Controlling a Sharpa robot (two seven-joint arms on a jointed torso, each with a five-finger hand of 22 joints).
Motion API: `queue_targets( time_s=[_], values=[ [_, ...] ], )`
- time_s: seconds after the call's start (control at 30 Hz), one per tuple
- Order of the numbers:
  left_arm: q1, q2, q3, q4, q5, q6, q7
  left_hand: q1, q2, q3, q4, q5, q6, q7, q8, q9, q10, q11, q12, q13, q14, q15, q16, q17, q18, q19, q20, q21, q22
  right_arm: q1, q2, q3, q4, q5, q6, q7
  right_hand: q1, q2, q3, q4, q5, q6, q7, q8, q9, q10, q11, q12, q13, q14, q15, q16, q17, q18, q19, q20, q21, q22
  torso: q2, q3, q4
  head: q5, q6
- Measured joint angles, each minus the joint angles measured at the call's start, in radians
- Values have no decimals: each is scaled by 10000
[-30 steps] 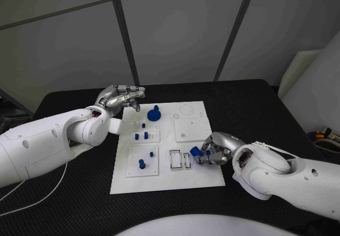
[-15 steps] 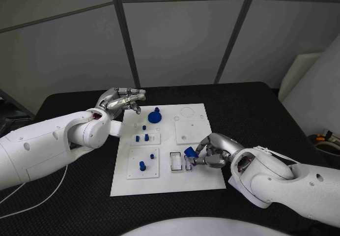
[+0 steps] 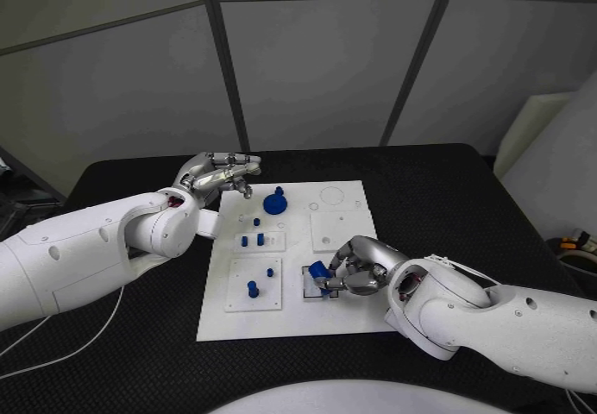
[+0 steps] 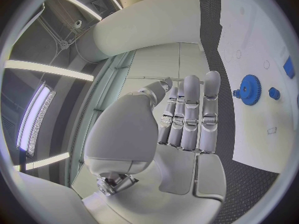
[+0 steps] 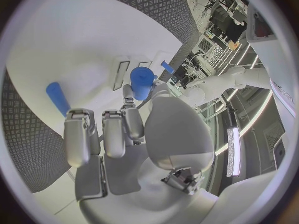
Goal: Assemble the parts on the task board
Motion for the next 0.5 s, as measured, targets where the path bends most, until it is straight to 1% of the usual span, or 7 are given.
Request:
queue_targets(
  time_s=[0.07,0.13,0.23,0.3,0.33,0.4,0.5],
  values=[
    [0,0,0,1,0,1,-1,40,40,0,0,0,0,0,0,0,0,0,0,0,-11,-11,0,0,0,0,0,0,-1,0,90,0,-84,40,73,2,-119,-15,-79,-4,-88,72,-14,33,66,0,0,-15,0,36,-36,0,0,0,0,0,0,0,1,2,-6,18,-8],
    [0,0,0,7,0,3,-1,39,39,0,0,0,0,0,0,0,0,0,0,0,-12,-12,0,0,0,0,0,0,-1,0,165,0,-156,67,126,4,-143,-39,-82,0,-151,148,-77,34,69,0,0,-15,0,36,-35,0,-1,0,-27,-27,0,0,5,6,-13,24,-11],
    [0,3,0,13,0,9,-1,37,37,0,0,0,0,0,0,0,0,0,0,-1,-12,-12,0,0,0,0,0,0,-1,7,271,9,-245,98,178,12,-210,4,-150,12,-264,196,-124,33,128,0,0,-15,14,35,-35,0,-1,0,-36,-36,0,0,6,9,-18,45,-19],
    [0,4,0,15,0,13,-1,37,37,0,0,0,0,0,0,0,0,0,0,-1,-12,-12,0,0,0,0,0,0,-1,8,323,10,-290,113,205,22,-287,-27,-183,-10,-365,219,-146,34,169,35,-39,-45,14,36,-35,0,0,1,-37,-36,0,0,6,10,-20,56,-26],
    [0,6,0,15,0,16,-1,37,37,0,0,0,0,0,0,0,0,0,0,-1,-12,-12,0,1,-1,0,0,0,-1,8,354,10,-323,122,217,27,-375,21,-253,2,-501,233,-160,34,200,16,-58,-64,14,36,-35,0,-1,1,-34,-39,0,0,6,11,-21,60,-28],
    [0,9,0,16,0,19,-1,37,37,0,0,0,0,0,0,0,0,0,0,-1,-12,-12,0,1,0,0,0,0,0,8,389,10,-362,130,232,33,-481,1,-341,-18,-789,254,-182,36,257,-2,-75,-64,15,36,-35,0,-1,1,0,-72,0,0,6,12,-21,74,-32],
    [0,11,0,15,0,23,-1,37,37,0,0,0,0,0,0,0,0,0,0,-1,-12,-12,0,1,0,0,0,0,0,7,441,9,-433,141,251,35,-863,-24,-503,14,-1524,308,-216,107,357,-2,-75,-142,14,36,-35,-55,-1,1,0,-72,0,0,6,12,-24,97,-45]
  ],
)
